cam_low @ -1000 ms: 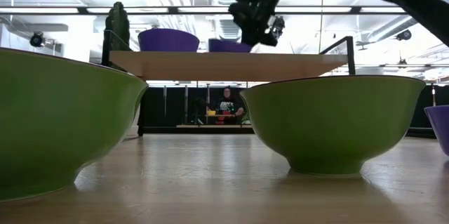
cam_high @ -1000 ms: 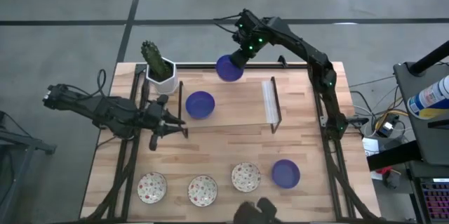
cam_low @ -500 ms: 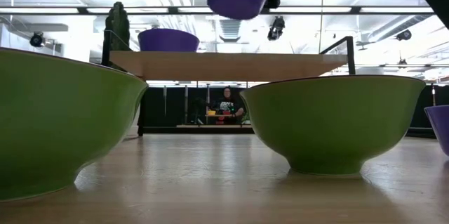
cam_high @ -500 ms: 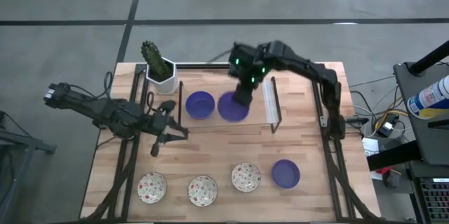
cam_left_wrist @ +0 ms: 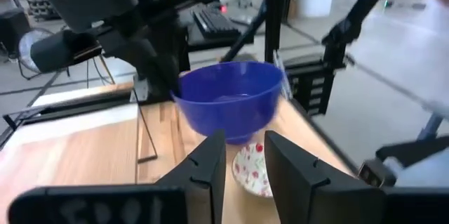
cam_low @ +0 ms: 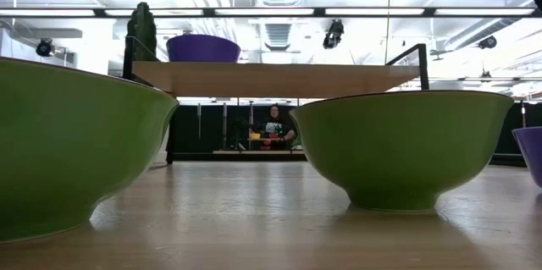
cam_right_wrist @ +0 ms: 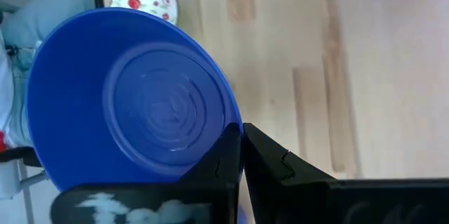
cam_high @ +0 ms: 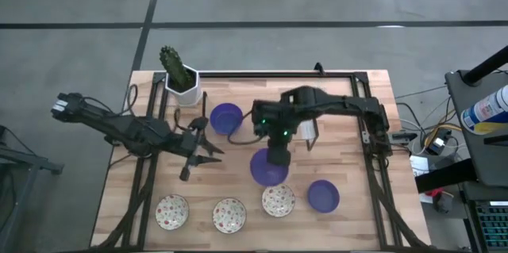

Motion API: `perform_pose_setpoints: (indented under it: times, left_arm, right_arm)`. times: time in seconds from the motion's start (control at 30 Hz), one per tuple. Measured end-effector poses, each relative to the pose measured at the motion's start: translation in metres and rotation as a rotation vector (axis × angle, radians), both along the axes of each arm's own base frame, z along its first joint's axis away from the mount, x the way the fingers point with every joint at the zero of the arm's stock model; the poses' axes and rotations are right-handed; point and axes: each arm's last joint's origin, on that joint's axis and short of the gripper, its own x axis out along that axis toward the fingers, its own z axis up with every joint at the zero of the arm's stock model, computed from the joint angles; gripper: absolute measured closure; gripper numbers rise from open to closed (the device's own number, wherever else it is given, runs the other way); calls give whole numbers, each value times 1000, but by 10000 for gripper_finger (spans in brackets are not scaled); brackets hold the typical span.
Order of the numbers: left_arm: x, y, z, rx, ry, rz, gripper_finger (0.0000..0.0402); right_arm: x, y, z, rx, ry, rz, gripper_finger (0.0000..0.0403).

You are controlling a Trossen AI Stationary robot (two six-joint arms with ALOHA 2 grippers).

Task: Pick & Place Mini bowls
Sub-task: Stack the top blue bowl on the blue bowl on the shelf

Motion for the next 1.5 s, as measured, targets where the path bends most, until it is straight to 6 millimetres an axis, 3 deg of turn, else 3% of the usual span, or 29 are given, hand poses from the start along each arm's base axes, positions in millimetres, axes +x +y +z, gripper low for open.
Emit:
perform_pose_setpoints:
  times: [0.27,0.53,1.0,1.5]
  left_arm:
    - [14,-17,-9,113,125,-66,307]
    - [29,-37,-19,179,180,-128,307]
    - [62,-56,-33,253,245,-217,307]
    - [75,-64,-46,226,255,-294,307]
  right_arm:
    - [17,10,-45,18,17,27,394]
    - [32,18,-77,224,-64,141,394]
    - [38,19,-101,308,-57,76,394]
    - [41,16,-101,320,-81,47,394]
